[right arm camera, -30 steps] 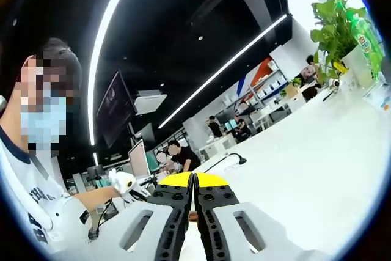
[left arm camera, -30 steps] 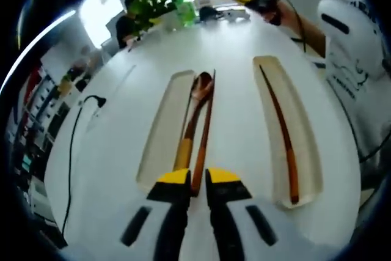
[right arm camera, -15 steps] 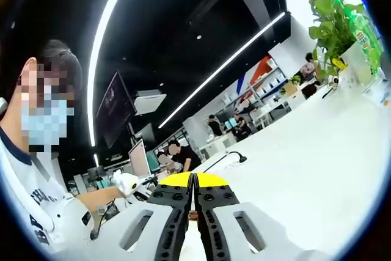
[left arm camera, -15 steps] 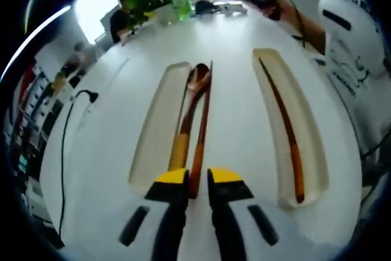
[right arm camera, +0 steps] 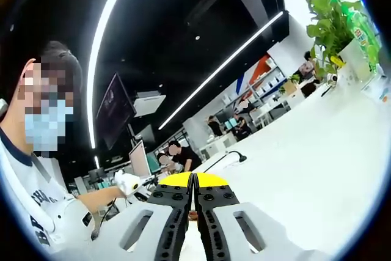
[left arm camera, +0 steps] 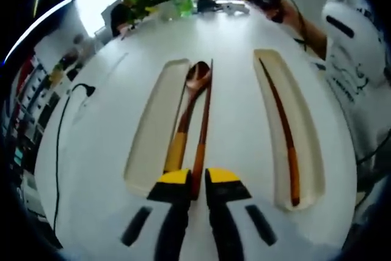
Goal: Arrange the utensils inside the cutlery case until each visible utensil rests in its matching compartment.
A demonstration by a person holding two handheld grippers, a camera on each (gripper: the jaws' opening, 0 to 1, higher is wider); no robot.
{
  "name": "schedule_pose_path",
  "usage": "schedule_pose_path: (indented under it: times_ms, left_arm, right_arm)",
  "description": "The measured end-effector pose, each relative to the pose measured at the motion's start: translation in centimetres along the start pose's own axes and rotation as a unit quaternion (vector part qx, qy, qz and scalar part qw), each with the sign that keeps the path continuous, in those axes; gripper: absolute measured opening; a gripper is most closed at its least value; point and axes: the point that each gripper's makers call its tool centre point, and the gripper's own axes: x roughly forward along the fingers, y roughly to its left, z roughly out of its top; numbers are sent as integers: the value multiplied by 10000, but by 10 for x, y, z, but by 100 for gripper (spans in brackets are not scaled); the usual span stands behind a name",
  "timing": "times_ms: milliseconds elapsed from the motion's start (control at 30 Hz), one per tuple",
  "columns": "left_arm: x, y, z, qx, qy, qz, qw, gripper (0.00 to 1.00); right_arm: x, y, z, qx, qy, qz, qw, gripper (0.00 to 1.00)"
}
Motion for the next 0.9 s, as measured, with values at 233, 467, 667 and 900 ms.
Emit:
schedule_pose_path:
  times_ms: [233, 467, 667, 900]
  left_arm:
    - [0, -2, 0, 72, 49, -69, 9999, 7]
    - [-1, -11, 0, 478, 61, -237, 9986, 6]
    - [0, -18, 4, 745, 123, -112, 9971, 5]
    - [0, -22, 6, 803, 40, -177, 9966, 5]
  right_arm:
    - [0, 1, -1, 10, -12, 9, 10000, 0]
    - [2, 5, -2, 0, -29, 25, 10000, 0]
    - [3, 6, -2, -8, -30, 36, 10000, 0]
    - [4, 8, -2, -19, -41, 47, 10000, 0]
